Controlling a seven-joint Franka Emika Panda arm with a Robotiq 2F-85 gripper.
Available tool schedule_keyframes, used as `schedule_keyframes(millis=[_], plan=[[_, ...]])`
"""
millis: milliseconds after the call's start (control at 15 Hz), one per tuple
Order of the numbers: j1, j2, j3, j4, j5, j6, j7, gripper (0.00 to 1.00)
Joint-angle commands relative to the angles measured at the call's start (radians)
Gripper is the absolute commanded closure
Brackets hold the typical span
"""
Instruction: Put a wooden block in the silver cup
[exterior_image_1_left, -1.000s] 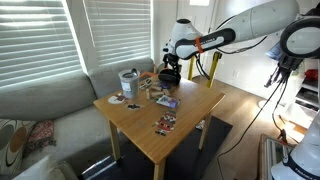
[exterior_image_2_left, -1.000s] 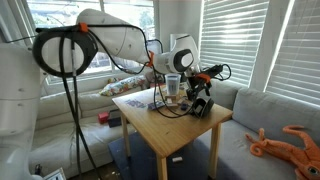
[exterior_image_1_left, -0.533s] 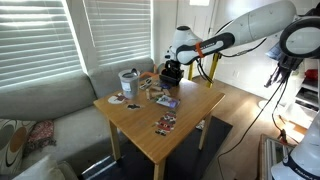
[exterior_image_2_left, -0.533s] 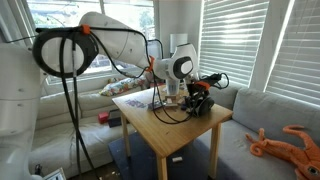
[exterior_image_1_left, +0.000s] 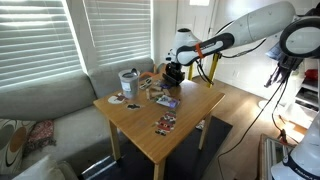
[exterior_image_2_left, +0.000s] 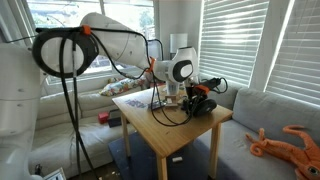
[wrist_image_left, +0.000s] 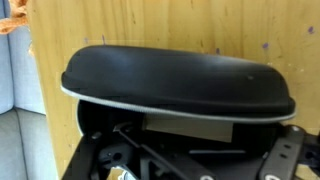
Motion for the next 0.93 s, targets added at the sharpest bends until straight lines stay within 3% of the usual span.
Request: schedule_keyframes(millis=[0, 67, 200, 533, 867], plan=[[-0.018, 0.016, 0.016, 0.01, 0.076, -0.005, 0.013, 0.03], [-0.017, 0.02, 0.013, 0.009, 0.089, 0.002, 0.03, 0.27], [-0.017, 0.027, 0.012, 0.008, 0.113, 0.008, 0.057, 0.28], [-0.011, 0.024, 0.005, 0.021, 0.118, -0.002, 0.116, 0.63], [0.0, -0.056, 0.009, 0.087, 0.109, -0.102, 0.149, 0.99]])
